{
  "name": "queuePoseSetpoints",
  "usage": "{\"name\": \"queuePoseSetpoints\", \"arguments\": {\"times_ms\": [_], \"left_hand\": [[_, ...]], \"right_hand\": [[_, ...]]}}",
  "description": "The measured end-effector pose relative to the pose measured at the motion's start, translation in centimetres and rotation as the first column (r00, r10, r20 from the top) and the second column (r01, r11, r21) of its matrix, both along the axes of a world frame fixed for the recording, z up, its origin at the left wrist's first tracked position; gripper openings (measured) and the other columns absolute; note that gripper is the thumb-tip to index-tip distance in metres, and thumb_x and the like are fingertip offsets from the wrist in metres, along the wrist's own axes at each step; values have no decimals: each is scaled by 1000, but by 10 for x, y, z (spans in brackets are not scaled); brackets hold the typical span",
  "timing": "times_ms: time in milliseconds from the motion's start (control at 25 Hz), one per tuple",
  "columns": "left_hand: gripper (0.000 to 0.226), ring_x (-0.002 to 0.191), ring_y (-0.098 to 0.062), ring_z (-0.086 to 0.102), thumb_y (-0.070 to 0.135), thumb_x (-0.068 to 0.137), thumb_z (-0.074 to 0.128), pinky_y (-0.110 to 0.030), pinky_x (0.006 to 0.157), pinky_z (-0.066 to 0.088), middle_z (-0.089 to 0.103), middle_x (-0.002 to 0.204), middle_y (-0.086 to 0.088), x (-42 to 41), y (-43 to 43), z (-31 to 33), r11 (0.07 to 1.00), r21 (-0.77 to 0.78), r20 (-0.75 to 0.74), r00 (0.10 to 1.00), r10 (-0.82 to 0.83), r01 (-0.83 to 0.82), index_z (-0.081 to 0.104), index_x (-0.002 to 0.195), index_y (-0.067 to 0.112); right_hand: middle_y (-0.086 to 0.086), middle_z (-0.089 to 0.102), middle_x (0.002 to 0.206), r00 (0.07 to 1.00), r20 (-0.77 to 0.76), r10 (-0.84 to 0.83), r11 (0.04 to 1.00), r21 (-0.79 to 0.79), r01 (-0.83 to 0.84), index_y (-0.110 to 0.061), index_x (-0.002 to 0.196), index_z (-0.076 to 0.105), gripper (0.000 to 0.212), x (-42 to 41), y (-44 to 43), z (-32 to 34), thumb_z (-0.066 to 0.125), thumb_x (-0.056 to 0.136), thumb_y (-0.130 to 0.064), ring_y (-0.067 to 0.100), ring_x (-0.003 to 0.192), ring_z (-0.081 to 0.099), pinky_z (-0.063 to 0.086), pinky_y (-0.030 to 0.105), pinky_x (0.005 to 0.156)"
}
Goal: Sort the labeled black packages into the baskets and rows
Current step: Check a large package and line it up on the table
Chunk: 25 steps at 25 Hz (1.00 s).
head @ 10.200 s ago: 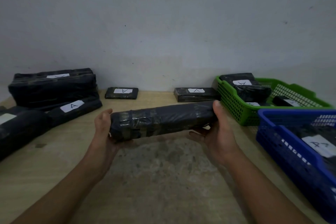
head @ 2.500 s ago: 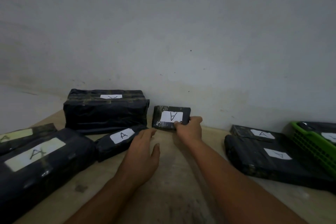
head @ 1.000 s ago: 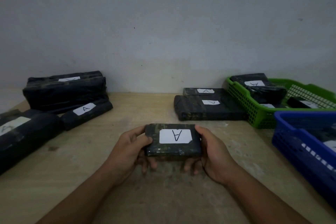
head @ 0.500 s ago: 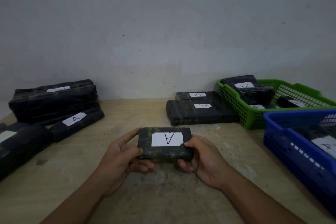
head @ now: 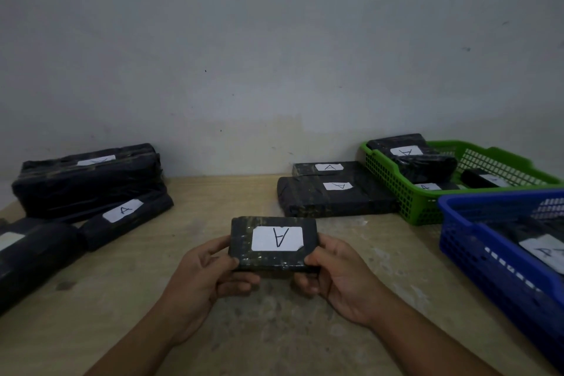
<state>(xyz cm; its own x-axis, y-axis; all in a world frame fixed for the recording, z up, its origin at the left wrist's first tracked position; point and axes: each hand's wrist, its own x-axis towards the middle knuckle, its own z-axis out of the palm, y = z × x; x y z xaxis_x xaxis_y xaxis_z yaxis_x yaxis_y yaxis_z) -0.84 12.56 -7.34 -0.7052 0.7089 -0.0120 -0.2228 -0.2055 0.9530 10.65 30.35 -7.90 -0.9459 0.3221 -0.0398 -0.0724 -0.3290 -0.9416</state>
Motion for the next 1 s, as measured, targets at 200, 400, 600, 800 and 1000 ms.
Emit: {"name": "queuePoseSetpoints", "arguments": {"times_ms": [200, 400, 600, 800, 1000], "left_hand": [[34, 58, -30, 71, -12, 90, 44, -26, 47, 57, 72, 85, -28, 1, 1, -1, 1000, 18, -17, 1000, 10, -10, 58, 110, 12], [34, 76, -34, 72, 9, 91, 51, -31, 62, 61, 71, 100, -25, -1, 4, -4, 999, -9, 11, 999, -43, 43, 56, 124, 3], [82, 114, -28, 62, 56, 64, 70, -32, 80, 59, 62, 126, -14, -4, 4, -5, 997, 3, 149, 986, -74, 74, 55, 127, 5], [104, 109, -28, 65, 12, 42, 90, -34, 81, 58, 61, 131, -13, -11, 4, -17, 999, 48, 73, 997, -25, 22, 47, 137, 7], [83, 107, -33, 66, 12, 52, 89, -34, 83, 57, 68, 117, -17, -9, 7, -17, 991, 127, -26, 999, -38, 41, 55, 127, 3]], "right_hand": [[10, 68, 78, 996, 80, -34, 997, 76, 28, -13, 122, 60, 37, 4, -1, 6, 45, 92, 3, 18, 43, 53, 33, 18, 37], [-2, 76, 87, 979, -13, -204, 906, 376, 194, -28, 111, 66, 39, 10, -4, 15, 58, 91, 4, 11, 58, 64, 47, 23, 48], [-1, 74, 97, 963, -58, -263, 816, 520, 254, -37, 92, 76, 47, 7, -1, 7, 59, 90, 7, 15, 79, 63, 48, 23, 61], [19, 72, 102, 989, -52, -142, 978, -161, 132, -10, 131, 52, 39, 1, -7, 6, 42, 96, 5, 27, 70, 70, 57, 33, 49], [32, 66, 110, 980, -92, 177, 960, -203, -192, -7, 130, 50, 51, 8, -8, 11, 46, 79, -15, 40, 77, 72, 59, 33, 54]]}}
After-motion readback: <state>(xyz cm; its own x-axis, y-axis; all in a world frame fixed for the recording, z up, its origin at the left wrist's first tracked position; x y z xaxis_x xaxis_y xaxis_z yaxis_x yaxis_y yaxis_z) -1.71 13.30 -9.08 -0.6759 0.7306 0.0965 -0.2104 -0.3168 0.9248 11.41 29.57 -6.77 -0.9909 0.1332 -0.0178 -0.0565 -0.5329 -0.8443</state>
